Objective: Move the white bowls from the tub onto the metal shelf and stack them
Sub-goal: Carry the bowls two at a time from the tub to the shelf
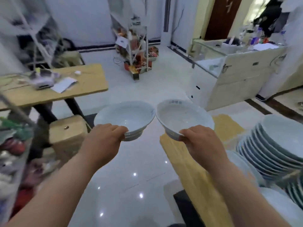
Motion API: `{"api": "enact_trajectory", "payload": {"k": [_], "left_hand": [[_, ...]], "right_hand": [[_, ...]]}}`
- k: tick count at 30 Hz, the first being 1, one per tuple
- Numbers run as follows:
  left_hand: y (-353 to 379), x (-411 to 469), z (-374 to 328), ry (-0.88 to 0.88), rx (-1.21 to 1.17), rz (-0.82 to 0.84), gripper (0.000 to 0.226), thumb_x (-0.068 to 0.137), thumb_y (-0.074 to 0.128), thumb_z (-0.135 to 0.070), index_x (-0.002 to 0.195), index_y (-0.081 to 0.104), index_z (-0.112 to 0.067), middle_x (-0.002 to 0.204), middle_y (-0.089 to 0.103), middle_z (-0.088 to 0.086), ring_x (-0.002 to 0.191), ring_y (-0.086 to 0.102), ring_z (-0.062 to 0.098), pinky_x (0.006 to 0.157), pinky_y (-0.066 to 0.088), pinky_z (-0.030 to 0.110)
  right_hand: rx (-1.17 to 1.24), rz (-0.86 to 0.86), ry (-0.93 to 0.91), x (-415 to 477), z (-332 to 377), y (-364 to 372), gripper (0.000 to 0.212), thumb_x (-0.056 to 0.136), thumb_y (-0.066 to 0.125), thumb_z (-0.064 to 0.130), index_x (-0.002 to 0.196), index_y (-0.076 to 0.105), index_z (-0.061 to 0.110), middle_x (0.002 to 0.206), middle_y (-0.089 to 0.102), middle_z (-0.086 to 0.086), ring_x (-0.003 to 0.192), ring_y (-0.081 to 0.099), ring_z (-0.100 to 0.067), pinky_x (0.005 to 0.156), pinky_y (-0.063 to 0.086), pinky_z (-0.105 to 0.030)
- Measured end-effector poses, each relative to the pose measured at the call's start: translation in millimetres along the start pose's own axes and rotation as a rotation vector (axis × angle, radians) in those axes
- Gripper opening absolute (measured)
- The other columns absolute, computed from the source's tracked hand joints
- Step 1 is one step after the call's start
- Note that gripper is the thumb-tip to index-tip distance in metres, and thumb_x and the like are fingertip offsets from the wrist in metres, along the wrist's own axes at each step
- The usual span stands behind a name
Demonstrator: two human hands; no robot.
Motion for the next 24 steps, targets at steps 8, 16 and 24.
{"api": "enact_trajectory", "payload": {"k": [8, 16, 24], "left_hand": [[-49.9, -204.3, 155.9, -0.580, 0.126, -0.033, 0.021, 0.081, 0.048, -0.016, 0.089, 0.065, -0.024, 0.068, 0.063, -0.004, 0.063, 0.057, 0.026, 0.054, 0.044, 0.033], [-139.7, -364.0, 170.5, -1.089, 0.382, -0.078, 0.031, 0.080, 0.038, -0.023, 0.091, 0.067, -0.023, 0.071, 0.066, -0.007, 0.068, 0.058, 0.026, 0.062, 0.044, 0.033], [-265.1, -435.3, 106.2, -1.419, 0.772, -0.121, 0.024, 0.083, 0.053, -0.014, 0.100, 0.069, -0.017, 0.079, 0.070, -0.002, 0.071, 0.061, 0.029, 0.062, 0.045, 0.036]], "right_hand": [[0.185, 0.182, -0.501, 91.5, 239.1, 81.9, 0.015, 0.077, 0.071, 0.010, 0.073, 0.062, 0.022, 0.055, 0.052, 0.003, 0.054, 0.047, -0.027, 0.047, 0.036, -0.032], [0.446, 0.210, -1.016, 119.3, 448.2, 82.9, 0.008, 0.088, 0.070, 0.028, 0.090, 0.073, 0.021, 0.072, 0.070, 0.001, 0.070, 0.063, -0.027, 0.059, 0.049, -0.033], [0.759, 0.048, -1.492, 108.3, 592.8, 1.1, 0.010, 0.090, 0.066, 0.031, 0.096, 0.070, 0.024, 0.079, 0.070, 0.005, 0.075, 0.063, -0.026, 0.066, 0.048, -0.036]]}}
Point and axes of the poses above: each hand's wrist, its own x-axis towards the middle knuckle, its own y-axis out of the palm, z = x × y, the point moved 8 cm from there along x, towards the middle knuckle
